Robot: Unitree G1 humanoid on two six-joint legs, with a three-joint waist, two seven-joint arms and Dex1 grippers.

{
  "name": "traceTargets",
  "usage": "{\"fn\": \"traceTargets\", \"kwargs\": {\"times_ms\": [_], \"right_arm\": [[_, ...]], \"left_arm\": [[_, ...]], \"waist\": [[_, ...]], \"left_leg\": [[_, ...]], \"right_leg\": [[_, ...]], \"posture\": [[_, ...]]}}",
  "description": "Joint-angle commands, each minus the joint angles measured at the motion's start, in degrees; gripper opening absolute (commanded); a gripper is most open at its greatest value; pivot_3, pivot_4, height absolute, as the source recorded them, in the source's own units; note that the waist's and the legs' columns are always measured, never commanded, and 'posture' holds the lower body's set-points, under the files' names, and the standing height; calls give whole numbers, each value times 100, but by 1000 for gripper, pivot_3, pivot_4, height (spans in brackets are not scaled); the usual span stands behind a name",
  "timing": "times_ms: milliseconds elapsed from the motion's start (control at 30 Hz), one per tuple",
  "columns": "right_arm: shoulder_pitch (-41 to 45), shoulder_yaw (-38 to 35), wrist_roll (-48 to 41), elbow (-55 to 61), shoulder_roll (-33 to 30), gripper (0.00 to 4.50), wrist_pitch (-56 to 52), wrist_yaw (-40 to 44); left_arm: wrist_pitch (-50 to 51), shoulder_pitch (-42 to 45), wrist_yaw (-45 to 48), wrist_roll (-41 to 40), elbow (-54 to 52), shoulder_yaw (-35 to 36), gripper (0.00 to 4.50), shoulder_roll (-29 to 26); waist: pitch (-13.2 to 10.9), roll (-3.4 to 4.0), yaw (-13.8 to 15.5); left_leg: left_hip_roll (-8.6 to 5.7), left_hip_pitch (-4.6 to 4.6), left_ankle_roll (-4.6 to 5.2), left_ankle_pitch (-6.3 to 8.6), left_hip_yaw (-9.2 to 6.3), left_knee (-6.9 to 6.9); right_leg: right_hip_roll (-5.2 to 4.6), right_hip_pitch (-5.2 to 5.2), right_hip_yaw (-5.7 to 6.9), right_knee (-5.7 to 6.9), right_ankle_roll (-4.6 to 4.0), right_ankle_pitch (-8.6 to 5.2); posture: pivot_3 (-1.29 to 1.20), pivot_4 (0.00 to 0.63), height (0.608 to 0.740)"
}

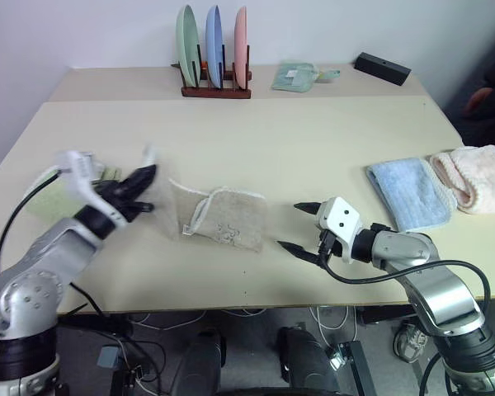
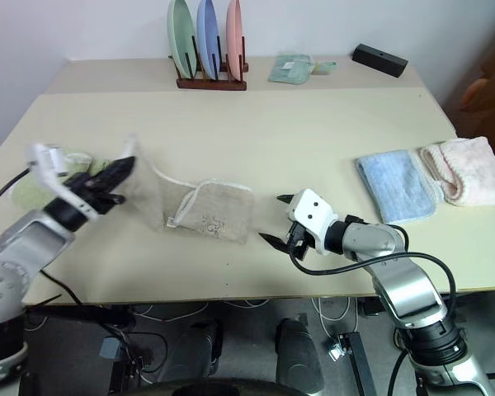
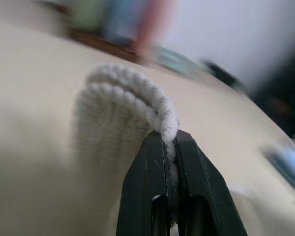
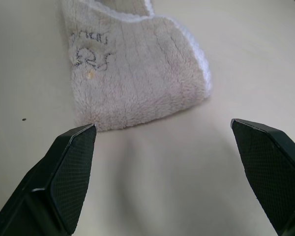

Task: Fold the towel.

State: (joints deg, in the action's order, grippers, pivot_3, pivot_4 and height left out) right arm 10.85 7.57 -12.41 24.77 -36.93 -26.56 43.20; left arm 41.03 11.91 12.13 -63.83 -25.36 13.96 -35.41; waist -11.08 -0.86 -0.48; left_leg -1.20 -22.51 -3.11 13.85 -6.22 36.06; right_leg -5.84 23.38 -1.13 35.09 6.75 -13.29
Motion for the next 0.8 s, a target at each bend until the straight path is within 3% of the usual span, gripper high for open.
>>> {"fn": "traceTargets", "kwargs": {"times_ms": [33, 133, 267, 467, 567, 767, 800], "right_arm": [[47, -80, 28, 84, 43, 4500, 118, -63], [-6, -99, 58, 85, 54, 4500, 138, -113], [-79, -110, 84, 112, 52, 4500, 146, -186], [-128, -65, 136, 111, 91, 4500, 175, -263], [-101, -27, 179, 64, 111, 4500, 206, -300], [-45, -94, 259, -30, 96, 4500, 217, -318], [-35, -135, 187, -17, 81, 4500, 147, -279]], "left_arm": [[32, 246, 774, 630, -458, -927, 41, -144], [-44, 377, 1254, 1353, -520, -1820, 41, -152], [-286, 368, 1561, 2167, -222, -2361, 41, -73], [-398, 309, 1932, 2715, 78, -2529, 41, 107], [-311, 219, 2004, 2586, 57, -2321, 957, 254], [272, -15, 2072, 1610, -304, -1411, 3904, 228], [426, -28, 2018, 1312, -336, -1147, 3904, 209]], "waist": [[0, 1, -32], [-1, 3, -52], [-1, 3, -31], [-2, 2, -21], [-1, 2, -21], [-2, 2, -31], [-2, 2, -30]], "left_leg": [[0, 1, 0, 0, 0, -4], [3, 5, 0, 0, 0, -9], [3, 3, 1, 0, 0, -7], [3, 0, 1, 0, -1, -3], [3, 0, 1, 0, -2, -3], [4, 2, 1, 0, -4, -4], [4, 1, 1, 0, -4, -3]], "right_leg": [[0, 2, 0, 1, 0, 0], [3, 6, -2, 5, 1, 0], [3, 6, -2, 5, 1, 0], [3, 6, -1, 4, 2, -1], [2, 6, -1, 4, 3, -1], [2, 7, 0, 8, 4, -1], [2, 6, -1, 8, 4, -2]], "posture": [[0, 150, 740], [0, 150, 740], [0, 150, 740], [0, 150, 740], [0, 150, 740], [0, 150, 740], [0, 150, 740]]}}
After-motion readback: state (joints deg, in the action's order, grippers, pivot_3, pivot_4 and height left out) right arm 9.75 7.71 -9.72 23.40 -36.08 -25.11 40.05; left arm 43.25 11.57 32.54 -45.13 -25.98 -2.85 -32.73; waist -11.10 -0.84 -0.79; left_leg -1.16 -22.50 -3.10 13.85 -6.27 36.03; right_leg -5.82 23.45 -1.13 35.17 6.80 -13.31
